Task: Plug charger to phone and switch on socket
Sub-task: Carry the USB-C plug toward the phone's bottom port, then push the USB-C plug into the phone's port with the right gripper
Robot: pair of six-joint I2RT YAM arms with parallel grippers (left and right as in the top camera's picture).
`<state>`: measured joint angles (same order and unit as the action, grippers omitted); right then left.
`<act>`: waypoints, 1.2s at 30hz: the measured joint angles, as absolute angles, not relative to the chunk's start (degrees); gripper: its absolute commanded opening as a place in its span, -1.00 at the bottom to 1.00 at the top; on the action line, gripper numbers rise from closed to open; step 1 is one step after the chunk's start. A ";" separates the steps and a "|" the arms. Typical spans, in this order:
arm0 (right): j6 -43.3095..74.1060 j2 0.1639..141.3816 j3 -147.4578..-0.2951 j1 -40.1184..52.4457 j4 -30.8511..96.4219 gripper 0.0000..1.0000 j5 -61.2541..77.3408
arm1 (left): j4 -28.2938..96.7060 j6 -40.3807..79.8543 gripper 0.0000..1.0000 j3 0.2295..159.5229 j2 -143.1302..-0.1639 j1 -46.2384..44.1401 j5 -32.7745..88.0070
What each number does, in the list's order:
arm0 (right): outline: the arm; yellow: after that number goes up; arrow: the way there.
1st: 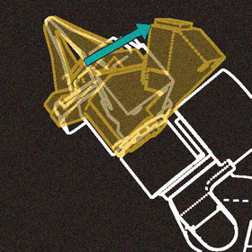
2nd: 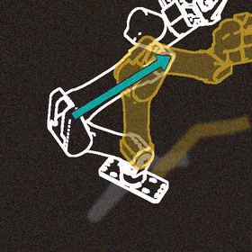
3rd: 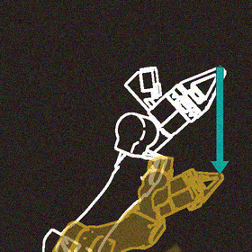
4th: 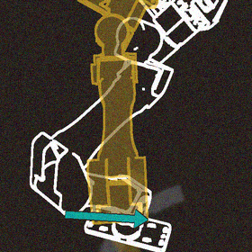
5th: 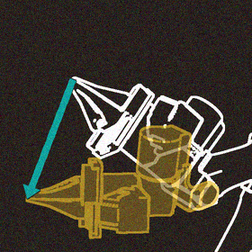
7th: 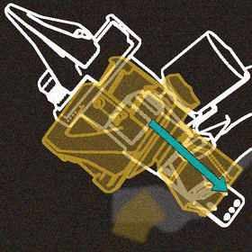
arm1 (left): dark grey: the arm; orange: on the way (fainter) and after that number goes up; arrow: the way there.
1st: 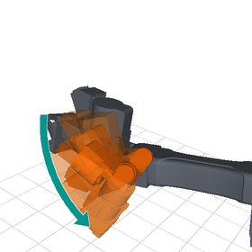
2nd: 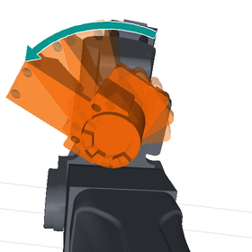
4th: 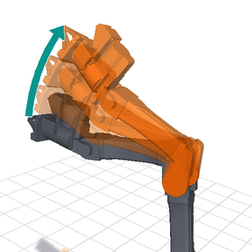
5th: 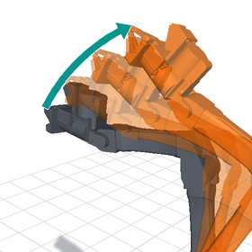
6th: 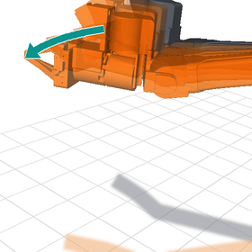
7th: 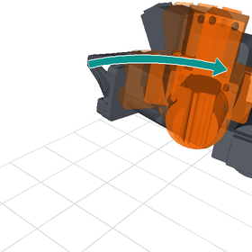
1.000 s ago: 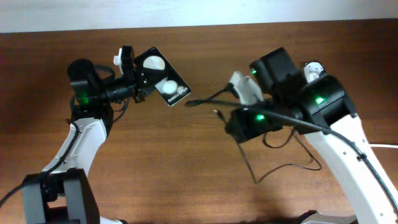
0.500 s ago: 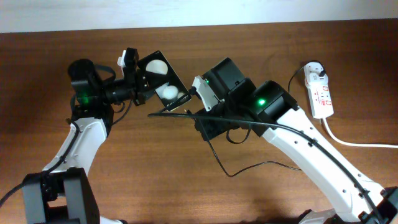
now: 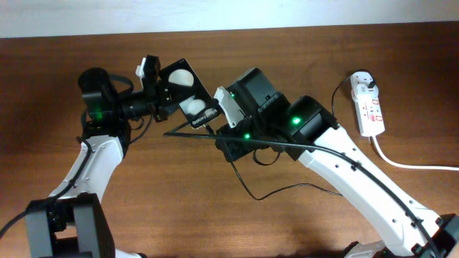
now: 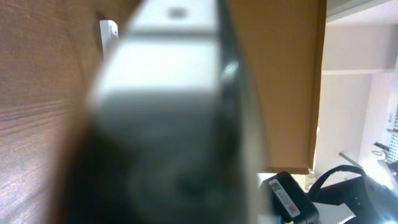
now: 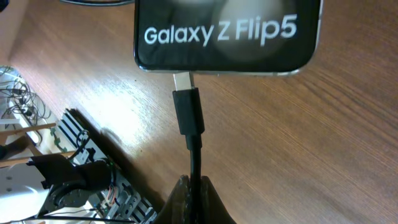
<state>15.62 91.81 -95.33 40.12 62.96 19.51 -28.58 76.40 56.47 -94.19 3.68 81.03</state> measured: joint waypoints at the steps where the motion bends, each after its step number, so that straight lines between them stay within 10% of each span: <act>1: 16.56 91.83 -95.33 40.14 62.94 -0.92 19.31 | -28.58 76.40 -1.00 56.49 -94.19 3.68 81.32; 36: 21.06 91.90 -95.33 40.14 64.45 -0.92 17.85 | -28.58 74.83 -1.00 56.47 -94.19 3.68 81.71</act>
<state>21.06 91.90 -95.33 40.14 64.45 17.85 -28.58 74.83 56.47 -94.19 3.68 81.71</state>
